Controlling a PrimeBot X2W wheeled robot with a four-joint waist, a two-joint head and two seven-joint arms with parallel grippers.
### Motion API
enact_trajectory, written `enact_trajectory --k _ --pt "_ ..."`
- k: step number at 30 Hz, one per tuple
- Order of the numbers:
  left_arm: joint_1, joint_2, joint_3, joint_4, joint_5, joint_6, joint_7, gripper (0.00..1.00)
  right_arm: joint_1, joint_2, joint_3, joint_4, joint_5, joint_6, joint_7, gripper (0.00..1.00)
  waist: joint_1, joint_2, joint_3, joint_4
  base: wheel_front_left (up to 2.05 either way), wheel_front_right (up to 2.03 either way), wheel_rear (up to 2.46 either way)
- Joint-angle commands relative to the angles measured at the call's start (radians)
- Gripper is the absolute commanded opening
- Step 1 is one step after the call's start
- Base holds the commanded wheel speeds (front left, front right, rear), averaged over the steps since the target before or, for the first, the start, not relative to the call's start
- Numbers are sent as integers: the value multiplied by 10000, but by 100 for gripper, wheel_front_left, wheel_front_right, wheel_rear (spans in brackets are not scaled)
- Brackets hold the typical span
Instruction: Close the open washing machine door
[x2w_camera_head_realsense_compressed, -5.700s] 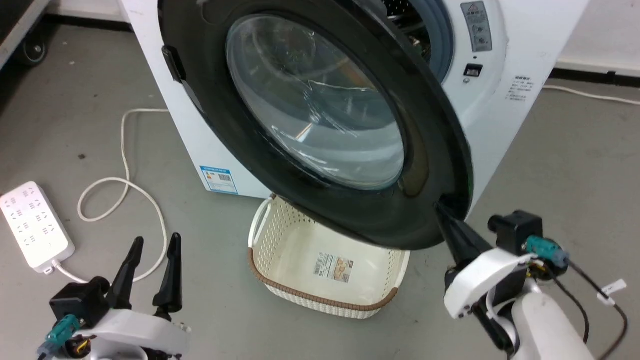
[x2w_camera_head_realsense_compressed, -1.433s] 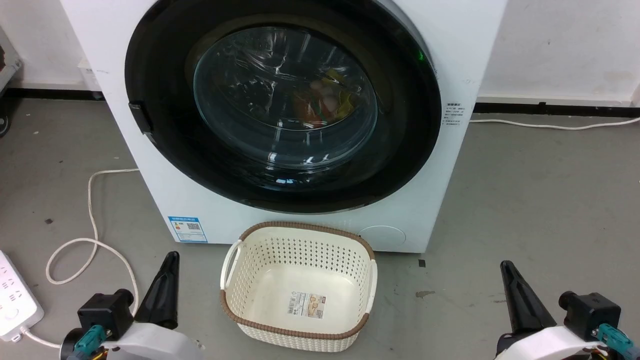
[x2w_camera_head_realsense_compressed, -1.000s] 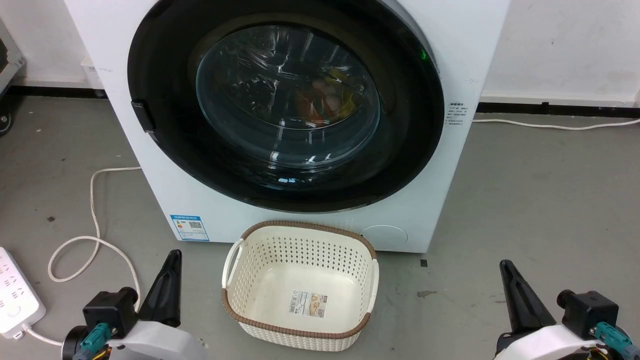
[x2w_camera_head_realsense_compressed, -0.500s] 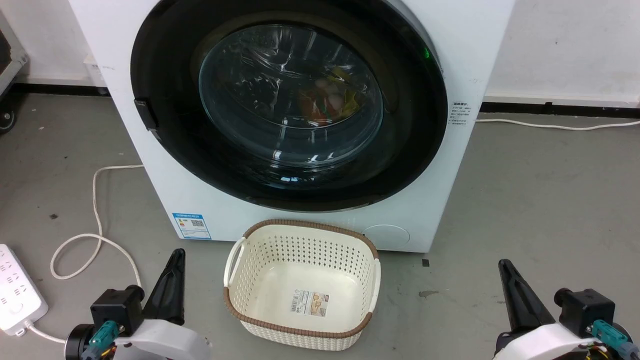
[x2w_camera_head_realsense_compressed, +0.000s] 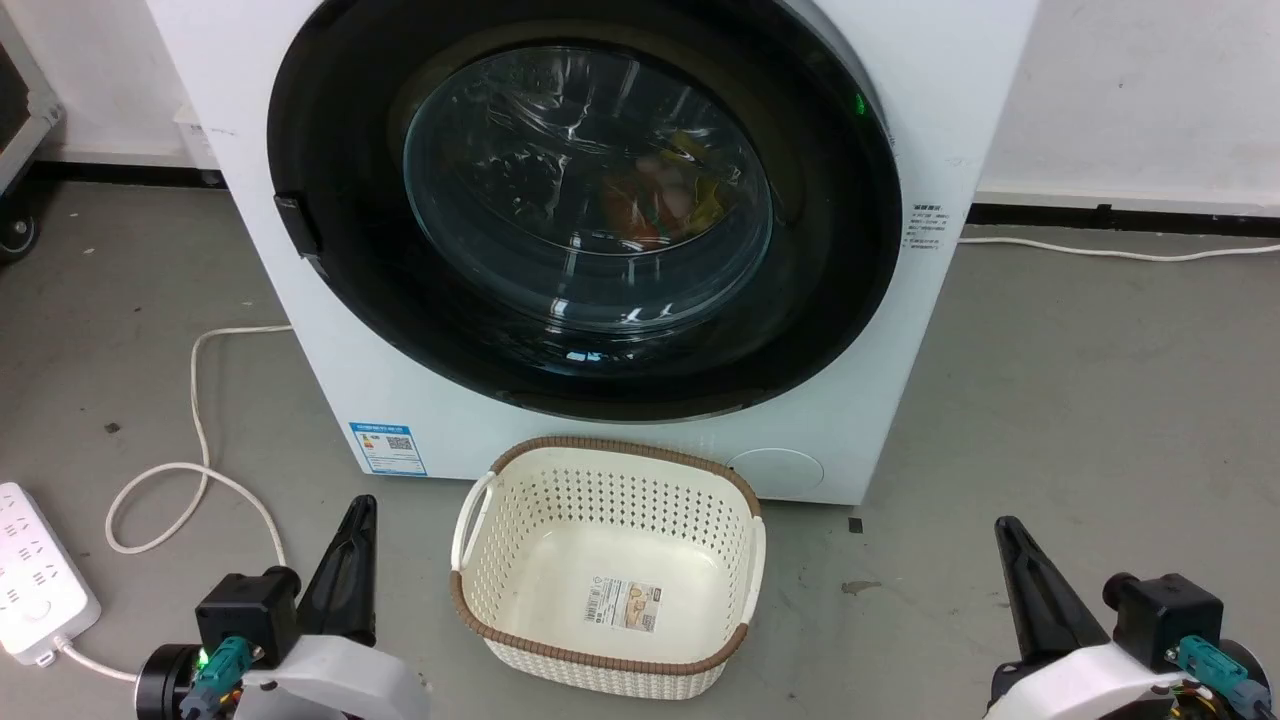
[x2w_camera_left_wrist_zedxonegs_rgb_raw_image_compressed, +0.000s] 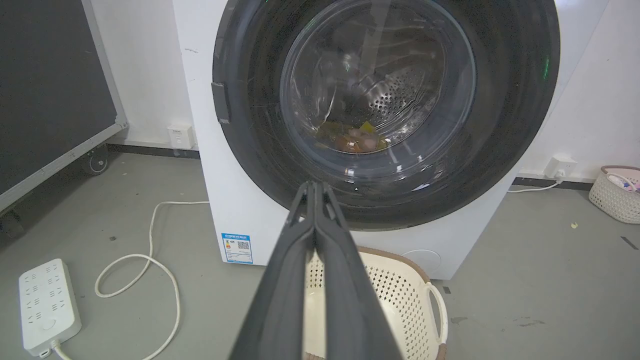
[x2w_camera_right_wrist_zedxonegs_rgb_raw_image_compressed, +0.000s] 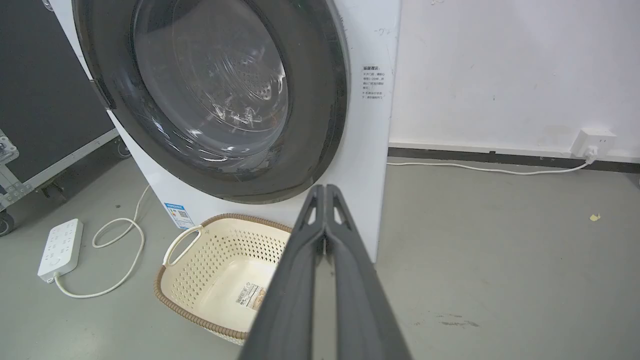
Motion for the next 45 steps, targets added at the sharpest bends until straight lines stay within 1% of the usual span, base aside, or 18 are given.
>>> enact_trajectory --k 1,45 --pt "20 -72 80 -55 155 -46 33 0 -137 -2 11 -102 -124 -3 37 0 0 0 3 6 0 0 0" --pt "35 -1088 760 -317 2032 -226 794 0 -287 -4 39 -366 -922 -5 433 0 0 0 85 220 0 0 0"
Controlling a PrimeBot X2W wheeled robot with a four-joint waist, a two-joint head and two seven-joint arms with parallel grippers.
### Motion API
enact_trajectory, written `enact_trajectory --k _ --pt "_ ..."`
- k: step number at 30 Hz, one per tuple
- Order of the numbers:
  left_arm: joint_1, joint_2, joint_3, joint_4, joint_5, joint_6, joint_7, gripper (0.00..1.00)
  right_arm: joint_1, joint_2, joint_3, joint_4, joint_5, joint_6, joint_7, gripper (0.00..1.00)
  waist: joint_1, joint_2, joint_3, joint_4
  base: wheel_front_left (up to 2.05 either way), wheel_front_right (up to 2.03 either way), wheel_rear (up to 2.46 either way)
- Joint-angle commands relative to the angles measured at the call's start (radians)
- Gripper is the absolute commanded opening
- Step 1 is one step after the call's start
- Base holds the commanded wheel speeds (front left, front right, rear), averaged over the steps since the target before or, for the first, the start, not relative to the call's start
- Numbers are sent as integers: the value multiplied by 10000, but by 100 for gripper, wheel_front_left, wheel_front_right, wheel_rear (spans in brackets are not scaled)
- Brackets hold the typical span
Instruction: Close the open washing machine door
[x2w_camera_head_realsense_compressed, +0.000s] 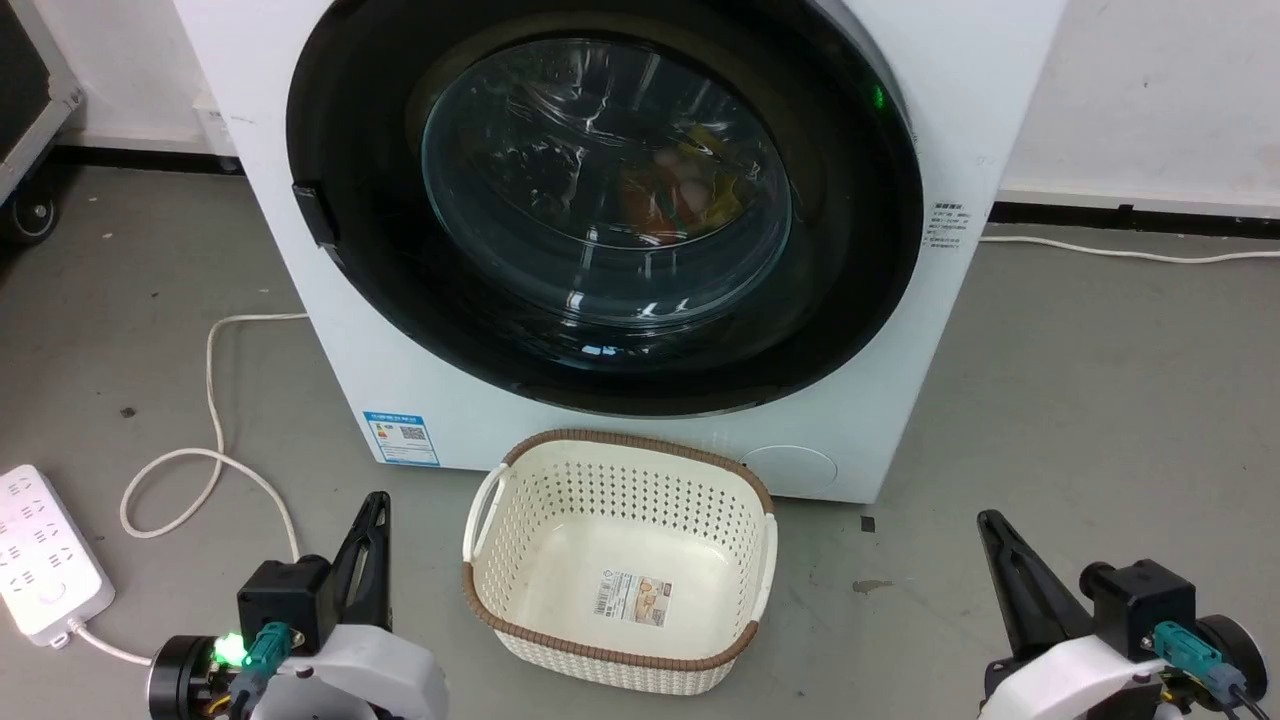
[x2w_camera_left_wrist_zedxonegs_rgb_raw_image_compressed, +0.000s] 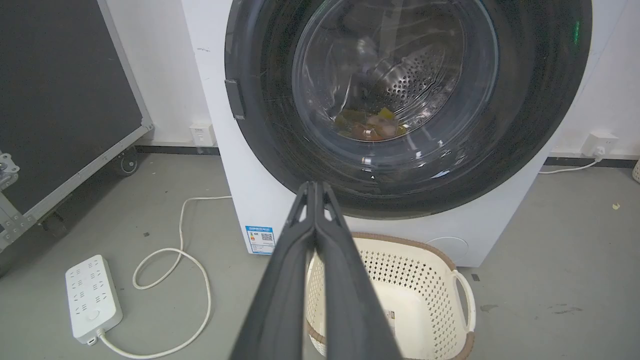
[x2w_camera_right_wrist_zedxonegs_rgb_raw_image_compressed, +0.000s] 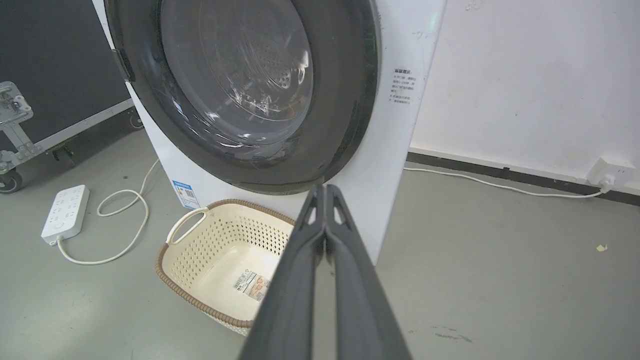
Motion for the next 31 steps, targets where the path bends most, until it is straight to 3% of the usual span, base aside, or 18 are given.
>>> enact_trajectory --k 1,31 --pt "34 -86 72 -53 139 -61 27 0 -189 -4 7 -88 -77 -5 16 0 0 0 1 5 0 0 0" --pt "41 -538 375 -170 975 -141 365 0 -256 -4 20 -206 -432 -6 193 0 0 0 38 100 0 0 0"
